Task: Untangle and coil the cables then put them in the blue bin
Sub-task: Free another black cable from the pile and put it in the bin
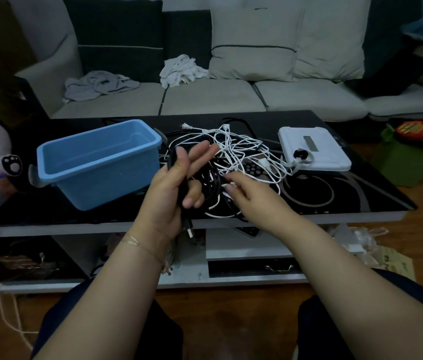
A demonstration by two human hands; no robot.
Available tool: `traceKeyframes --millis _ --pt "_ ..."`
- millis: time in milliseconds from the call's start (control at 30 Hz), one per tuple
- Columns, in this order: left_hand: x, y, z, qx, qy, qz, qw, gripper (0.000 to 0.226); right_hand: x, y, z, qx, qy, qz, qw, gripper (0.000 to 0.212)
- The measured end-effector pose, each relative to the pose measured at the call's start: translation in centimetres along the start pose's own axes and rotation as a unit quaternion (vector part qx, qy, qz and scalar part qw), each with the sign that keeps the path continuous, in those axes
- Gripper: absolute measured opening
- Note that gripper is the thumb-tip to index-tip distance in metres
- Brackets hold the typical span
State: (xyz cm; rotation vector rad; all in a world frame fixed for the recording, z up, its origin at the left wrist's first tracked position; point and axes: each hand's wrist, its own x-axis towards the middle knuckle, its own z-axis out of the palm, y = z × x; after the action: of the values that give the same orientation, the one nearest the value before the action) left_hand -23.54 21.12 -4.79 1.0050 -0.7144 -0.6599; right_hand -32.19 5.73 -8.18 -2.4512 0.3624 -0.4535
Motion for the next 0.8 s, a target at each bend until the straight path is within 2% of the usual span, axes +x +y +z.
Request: traceKeyframes --millis 133,233,400,533,633,667,800 --pt "0.0 -0.1 0.3 0.024 0.072 0.025 0.997 0.038 -1.1 -0.8 1.3 -0.138 -0.063 -0.048 0.987 0.042" --pt "0.0 -0.1 0.6 0.046 0.112 0.046 0.992 0.039 -1.4 -1.1 1.8 -0.183 -0.103 -0.065 0.976 0.049" --pt "0.2 -0.4 0.4 0.163 0.141 0.063 0.975 0.037 -1.7 -2.0 2.0 -0.15 -0.168 -0.068 0.972 0.056" --pt "0.7 -1.3 0.3 0.236 0.14 0.056 0.96 0.042 -2.1 -2.7 2.1 -0.127 -0.169 -0.091 0.973 0.016" --pt "1.1 -1.4 0.0 0.238 0.16 0.066 0.956 0.044 -2.3 -3.2 1.5 -0.066 -0.15 -0.079 0.983 0.022" --pt "1.3 -1.4 -0.2 0.242 0.168 0.075 0.953 0.045 -2.3 -3.2 1.4 -0.042 -0.154 -0.068 0.985 0.017" --pt "1.5 -1.1 -0.9 0.249 0.182 0.078 0.948 0.047 -2.8 -3.3 1.4 -0.029 -0.193 -0.066 0.978 0.028"
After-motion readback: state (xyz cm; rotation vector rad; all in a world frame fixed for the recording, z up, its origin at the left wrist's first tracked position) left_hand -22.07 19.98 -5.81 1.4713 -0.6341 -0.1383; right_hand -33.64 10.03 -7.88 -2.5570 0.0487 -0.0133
